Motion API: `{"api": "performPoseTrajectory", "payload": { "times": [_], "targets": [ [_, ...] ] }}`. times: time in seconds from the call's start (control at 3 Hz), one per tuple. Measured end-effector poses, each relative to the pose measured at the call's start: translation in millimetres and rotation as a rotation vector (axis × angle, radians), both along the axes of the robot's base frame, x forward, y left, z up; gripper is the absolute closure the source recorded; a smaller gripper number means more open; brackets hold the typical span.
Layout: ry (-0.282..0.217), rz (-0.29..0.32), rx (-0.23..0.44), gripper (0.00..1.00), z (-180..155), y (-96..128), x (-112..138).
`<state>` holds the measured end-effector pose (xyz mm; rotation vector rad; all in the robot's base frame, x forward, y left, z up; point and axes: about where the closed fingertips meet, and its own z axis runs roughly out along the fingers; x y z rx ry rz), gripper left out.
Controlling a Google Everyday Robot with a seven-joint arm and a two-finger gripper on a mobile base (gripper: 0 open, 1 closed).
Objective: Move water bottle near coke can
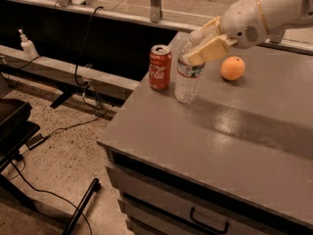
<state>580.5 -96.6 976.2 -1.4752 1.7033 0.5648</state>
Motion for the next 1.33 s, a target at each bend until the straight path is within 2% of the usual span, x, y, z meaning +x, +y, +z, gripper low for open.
{"api": "performPoseTrajectory", "payload": {
  "times": [0.33,1.0,1.33],
  "targets": [
    [-0.008,-0.005,-0.002,0.80,1.4,1.6,3.3],
    [-0.006,0.003,-0.002,0.33,0.3,6.5,3.4],
    [-0.005,0.008,-0.001,0.03,-0.3,9.4,3.3]
  ]
}}
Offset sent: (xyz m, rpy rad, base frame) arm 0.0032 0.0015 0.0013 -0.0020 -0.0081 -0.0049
